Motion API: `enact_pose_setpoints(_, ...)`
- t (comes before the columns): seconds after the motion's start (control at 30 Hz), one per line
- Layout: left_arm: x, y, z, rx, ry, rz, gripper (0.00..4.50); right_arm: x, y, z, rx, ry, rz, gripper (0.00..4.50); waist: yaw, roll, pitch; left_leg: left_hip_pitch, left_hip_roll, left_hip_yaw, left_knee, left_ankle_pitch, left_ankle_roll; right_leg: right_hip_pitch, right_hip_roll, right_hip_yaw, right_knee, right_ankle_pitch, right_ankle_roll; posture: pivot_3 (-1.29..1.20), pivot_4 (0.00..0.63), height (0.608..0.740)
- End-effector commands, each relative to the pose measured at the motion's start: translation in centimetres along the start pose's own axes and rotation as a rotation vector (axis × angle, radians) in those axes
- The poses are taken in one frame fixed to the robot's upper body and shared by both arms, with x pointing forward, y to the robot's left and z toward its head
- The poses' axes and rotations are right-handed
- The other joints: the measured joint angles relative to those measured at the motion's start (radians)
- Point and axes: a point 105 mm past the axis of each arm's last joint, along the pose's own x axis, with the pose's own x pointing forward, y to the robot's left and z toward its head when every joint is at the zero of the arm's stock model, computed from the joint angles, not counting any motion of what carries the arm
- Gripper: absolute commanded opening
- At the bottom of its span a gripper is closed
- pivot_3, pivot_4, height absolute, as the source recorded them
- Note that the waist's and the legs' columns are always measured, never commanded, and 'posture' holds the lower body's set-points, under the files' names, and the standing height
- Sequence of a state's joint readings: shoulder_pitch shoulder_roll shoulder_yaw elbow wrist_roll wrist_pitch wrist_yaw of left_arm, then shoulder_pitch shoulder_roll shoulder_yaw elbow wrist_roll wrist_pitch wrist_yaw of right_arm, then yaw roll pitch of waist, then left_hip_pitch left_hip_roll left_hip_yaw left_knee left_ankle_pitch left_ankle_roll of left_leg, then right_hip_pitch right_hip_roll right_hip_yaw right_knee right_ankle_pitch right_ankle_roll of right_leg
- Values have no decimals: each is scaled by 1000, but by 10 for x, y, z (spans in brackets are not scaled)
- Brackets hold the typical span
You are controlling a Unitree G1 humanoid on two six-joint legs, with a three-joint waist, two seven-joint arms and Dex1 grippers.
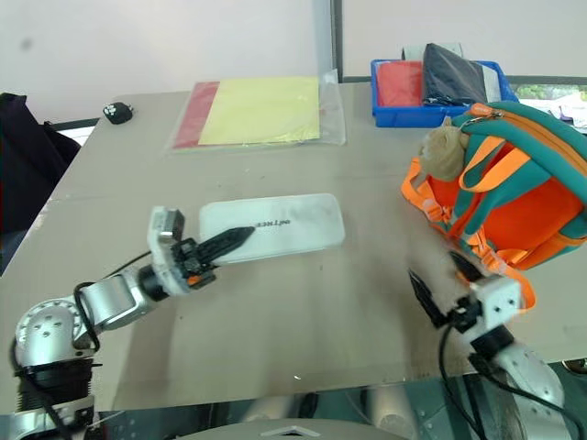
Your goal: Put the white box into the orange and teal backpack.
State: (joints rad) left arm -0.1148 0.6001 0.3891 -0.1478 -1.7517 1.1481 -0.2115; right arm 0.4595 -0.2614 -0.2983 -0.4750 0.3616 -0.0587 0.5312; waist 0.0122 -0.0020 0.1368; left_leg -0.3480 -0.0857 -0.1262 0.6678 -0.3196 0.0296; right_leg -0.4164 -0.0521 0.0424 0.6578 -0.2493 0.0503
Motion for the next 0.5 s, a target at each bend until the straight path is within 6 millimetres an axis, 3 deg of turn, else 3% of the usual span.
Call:
enact_pose_setpoints(0.03, -6, -35, 17, 148, -36, -135, 1125, 1, -27, 33, -40, -120, -135, 4399, -2, 0, 2, 1, 0, 0, 0, 0, 0, 1, 0, 0, 0, 0, 0, 0, 150, 740)
enact_pose_setpoints(0.1, -8, -38, 19, 184, -22, -147, 1125, 16, -32, 41, -7, -150, -114, 4399, -9, 0, 2, 2, 0, 0, 0, 0, -1, 1, 1, 0, 0, 0, 0, 0, 150, 740)
enact_pose_setpoints(0.2, -7, -26, 25, 207, -14, -93, 1125, 46, -28, 46, 41, -158, -7, 4399, -19, 2, 4, 4, 1, 0, 0, 1, -2, 3, 1, 0, 1, 0, -1, 0, 150, 740)
enact_pose_setpoints(0.33, -2, -14, 29, 242, 2, -50, 1125, 86, -21, 40, 63, -91, 120, 4399, -22, 1, 5, 3, 1, -3, -1, 2, -2, 2, 2, -2, 1, 0, -1, 0, 150, 740)
enact_pose_setpoints(0.43, 3, -15, 35, 281, 2, -51, 1125, 126, -26, 63, 81, -139, 128, 4399, -26, 0, 9, 0, 1, -3, -1, 2, -2, -1, 1, -2, 1, 1, -1, 0, 150, 740)
enact_pose_setpoints(0.5, 5, -17, 38, 310, -6, -45, 1125, 133, -4, 81, 117, -179, 286, 3878, -26, -1, 9, -3, 0, -2, -1, 2, -2, -5, 1, -1, 1, 1, -1, 0, 150, 740)
